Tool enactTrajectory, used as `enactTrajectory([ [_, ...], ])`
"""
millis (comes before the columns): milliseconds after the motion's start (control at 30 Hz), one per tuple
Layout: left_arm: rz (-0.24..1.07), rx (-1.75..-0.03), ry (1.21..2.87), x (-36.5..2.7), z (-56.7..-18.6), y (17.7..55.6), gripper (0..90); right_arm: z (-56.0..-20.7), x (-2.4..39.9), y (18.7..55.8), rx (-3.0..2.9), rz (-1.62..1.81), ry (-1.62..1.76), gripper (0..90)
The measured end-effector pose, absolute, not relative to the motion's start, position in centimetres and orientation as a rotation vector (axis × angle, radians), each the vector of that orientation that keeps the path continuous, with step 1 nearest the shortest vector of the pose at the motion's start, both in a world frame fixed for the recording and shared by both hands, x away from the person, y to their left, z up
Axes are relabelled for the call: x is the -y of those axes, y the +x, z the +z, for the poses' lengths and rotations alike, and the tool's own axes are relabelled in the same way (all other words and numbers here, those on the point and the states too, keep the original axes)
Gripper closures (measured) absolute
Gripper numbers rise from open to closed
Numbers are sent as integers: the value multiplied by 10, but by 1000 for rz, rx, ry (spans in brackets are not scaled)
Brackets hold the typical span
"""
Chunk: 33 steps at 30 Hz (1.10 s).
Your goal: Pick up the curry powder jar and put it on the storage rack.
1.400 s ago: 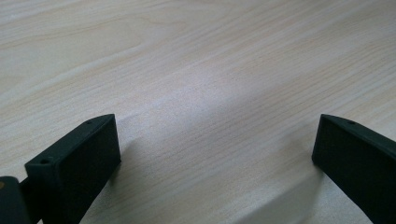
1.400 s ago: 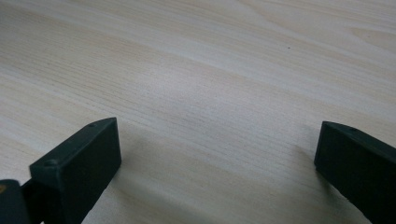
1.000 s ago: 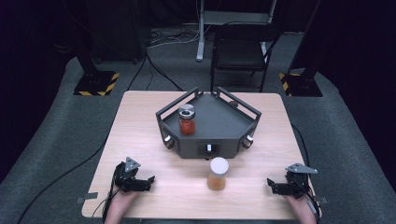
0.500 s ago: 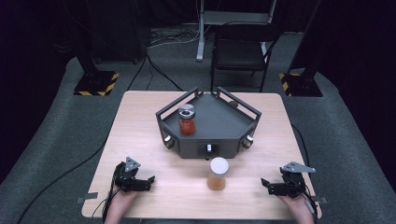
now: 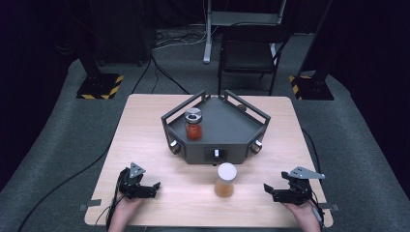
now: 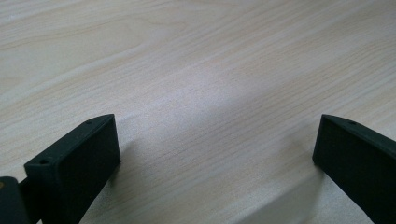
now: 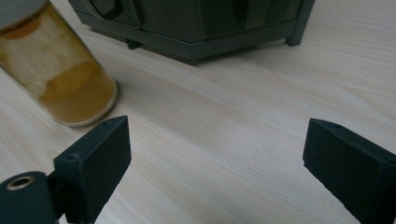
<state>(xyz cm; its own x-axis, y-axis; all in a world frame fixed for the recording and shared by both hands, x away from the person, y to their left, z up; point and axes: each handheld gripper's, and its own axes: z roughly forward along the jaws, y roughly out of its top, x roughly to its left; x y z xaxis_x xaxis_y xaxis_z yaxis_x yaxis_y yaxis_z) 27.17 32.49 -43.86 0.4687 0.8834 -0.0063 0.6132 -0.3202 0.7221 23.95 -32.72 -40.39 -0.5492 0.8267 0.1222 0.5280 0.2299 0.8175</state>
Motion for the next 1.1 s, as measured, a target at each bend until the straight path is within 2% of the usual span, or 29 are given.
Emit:
enactTrajectory([
  [1100, 521, -1238, 2051, -325, -439, 272, 4, -373, 278, 227, -2222, 1364, 988, 81],
])
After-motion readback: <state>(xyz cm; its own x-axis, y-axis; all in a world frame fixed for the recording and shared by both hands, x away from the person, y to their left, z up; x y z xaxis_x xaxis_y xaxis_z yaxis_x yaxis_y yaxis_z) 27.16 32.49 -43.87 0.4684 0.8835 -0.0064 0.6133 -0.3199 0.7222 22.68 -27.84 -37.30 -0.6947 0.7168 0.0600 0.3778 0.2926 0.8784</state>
